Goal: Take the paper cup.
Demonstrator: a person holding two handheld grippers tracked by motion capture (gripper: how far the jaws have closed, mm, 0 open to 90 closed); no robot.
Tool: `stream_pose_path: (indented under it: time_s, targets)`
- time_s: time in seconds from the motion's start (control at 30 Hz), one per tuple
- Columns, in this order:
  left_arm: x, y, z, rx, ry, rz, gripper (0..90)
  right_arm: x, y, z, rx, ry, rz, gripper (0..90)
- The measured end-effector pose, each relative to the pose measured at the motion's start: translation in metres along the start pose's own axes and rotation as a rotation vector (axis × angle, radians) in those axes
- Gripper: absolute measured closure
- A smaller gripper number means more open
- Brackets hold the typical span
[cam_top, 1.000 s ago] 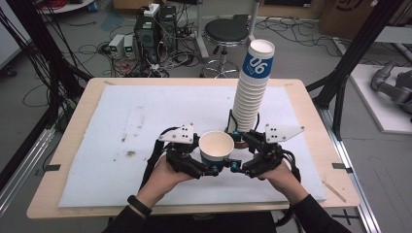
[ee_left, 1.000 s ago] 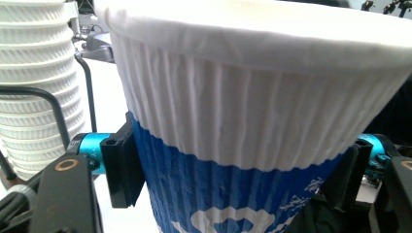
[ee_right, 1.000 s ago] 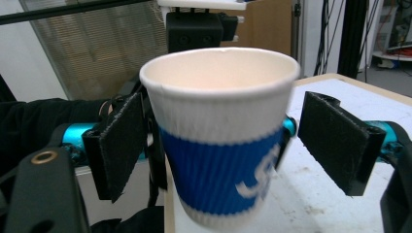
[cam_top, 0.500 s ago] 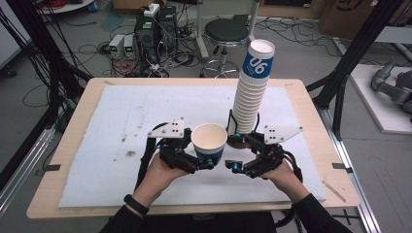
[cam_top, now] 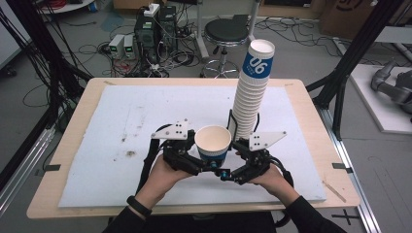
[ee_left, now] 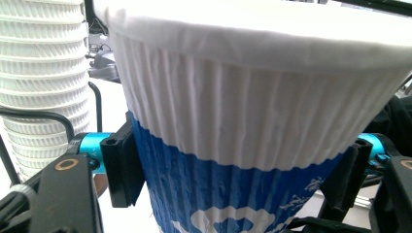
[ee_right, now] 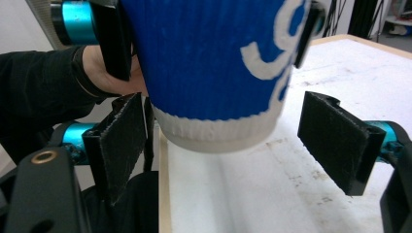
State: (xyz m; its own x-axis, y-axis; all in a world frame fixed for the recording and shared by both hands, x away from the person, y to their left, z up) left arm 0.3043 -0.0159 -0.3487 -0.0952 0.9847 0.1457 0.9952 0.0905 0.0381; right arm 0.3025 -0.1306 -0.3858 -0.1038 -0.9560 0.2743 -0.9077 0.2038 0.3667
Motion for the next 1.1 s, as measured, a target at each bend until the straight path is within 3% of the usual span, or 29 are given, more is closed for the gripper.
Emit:
stream_pose_path:
  time_s: [0.2, 0.3, 0.5, 0.63, 0.73, 0.97, 1.1]
  targets:
    - [-0.007, -0.004, 0.002, -0.004, 0.011, 0.013, 25.1, -0.006, 0.004, 0.001, -0.014, -0.008, -0.013, 19.6]
    - [-0.008, -0.004, 0.003, -0.009, 0.024, 0.008, 25.1, -0.007, 0.005, 0.002, -0.005, -0.010, -0.022, 28.6]
    - [-0.008, -0.004, 0.003, -0.010, 0.032, 0.004, 23.0, -0.009, 0.005, 0.004, -0.011, -0.023, -0.028, 30.2]
    - [-0.005, -0.005, -0.003, 0.002, -0.003, 0.021, 15.8, -0.010, 0.005, 0.006, -0.004, -0.017, -0.033, 30.2]
    - [-0.001, -0.004, -0.008, -0.002, -0.021, 0.002, 13.9, -0.011, 0.004, 0.008, -0.009, -0.015, -0.031, 30.3]
    - [0.001, -0.004, -0.010, -0.004, -0.034, 0.000, 13.9, -0.012, 0.005, 0.008, -0.009, -0.017, -0.034, 30.3]
    - [0.002, -0.003, -0.010, -0.009, -0.030, -0.010, 19.7, -0.013, 0.005, 0.008, -0.010, -0.013, -0.034, 30.4]
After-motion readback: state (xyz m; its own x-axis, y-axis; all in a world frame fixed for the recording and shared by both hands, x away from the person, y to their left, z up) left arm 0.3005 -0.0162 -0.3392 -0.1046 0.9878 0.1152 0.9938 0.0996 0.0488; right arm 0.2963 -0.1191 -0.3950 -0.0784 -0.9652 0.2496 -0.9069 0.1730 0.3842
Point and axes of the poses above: each handheld gripper's, and its own axes: x roughly backward along the jaws, z roughly out of its underside, y roughly to its left, the point moved 7 cm from there along -x, roughly forward along the jaws, and after that the axes turned 13 degrees about -x, right-handed, at the moved point
